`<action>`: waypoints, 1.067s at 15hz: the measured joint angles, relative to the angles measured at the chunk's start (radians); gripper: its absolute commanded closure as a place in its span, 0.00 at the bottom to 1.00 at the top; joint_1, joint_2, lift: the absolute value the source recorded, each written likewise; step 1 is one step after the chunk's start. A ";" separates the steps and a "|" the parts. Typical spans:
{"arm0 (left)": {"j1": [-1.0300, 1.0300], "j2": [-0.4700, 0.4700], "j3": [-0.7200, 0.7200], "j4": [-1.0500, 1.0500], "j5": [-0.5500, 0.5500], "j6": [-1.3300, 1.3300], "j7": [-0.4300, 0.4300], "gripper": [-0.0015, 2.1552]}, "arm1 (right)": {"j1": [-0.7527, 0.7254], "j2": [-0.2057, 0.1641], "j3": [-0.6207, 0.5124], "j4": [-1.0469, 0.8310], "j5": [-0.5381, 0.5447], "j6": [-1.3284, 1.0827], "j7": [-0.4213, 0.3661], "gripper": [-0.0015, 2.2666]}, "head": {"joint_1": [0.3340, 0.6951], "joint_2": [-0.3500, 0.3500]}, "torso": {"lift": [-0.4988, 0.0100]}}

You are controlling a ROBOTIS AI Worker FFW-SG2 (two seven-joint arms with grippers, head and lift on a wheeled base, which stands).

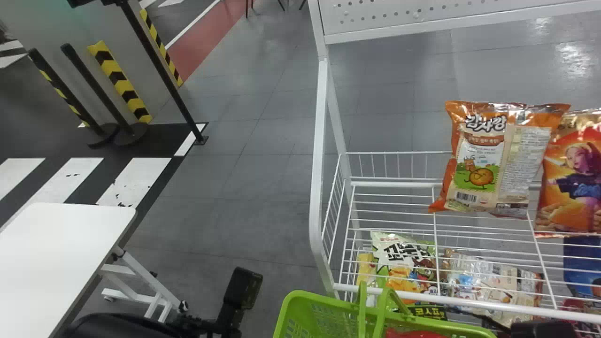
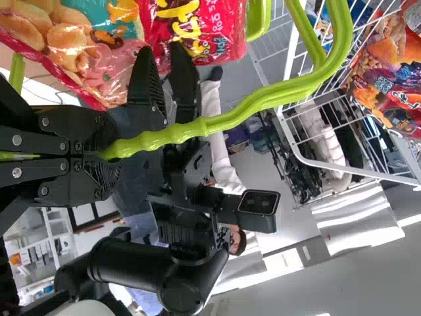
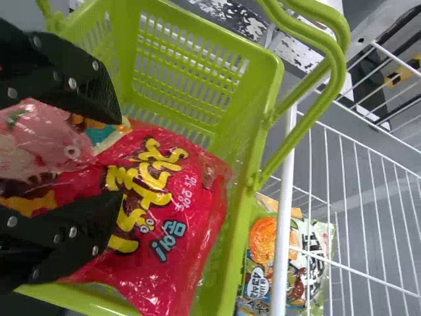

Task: Hold basket handle with left hand then pick Jagalchi snack with right hand and place into basket

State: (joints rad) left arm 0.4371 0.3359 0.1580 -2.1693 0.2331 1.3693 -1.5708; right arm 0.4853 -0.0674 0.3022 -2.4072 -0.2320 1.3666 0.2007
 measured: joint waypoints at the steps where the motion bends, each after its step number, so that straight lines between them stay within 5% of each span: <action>1: 0.000 0.000 0.000 -0.001 0.000 0.001 0.000 1.00 | -0.006 0.000 0.002 0.016 0.002 -0.016 -0.001 0.02 | 1.00 1.00 | 0.96; 16: 0.003 0.002 0.001 -0.020 0.009 0.040 0.000 1.00 | -0.115 0.012 0.084 0.377 -0.078 -0.401 0.075 0.03 | 1.00 1.00 | 0.96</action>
State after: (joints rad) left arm 0.4403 0.3375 0.1591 -2.1897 0.2422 1.4094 -1.5708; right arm 0.3706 -0.0554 0.3861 -2.0306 -0.3100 0.9651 0.2758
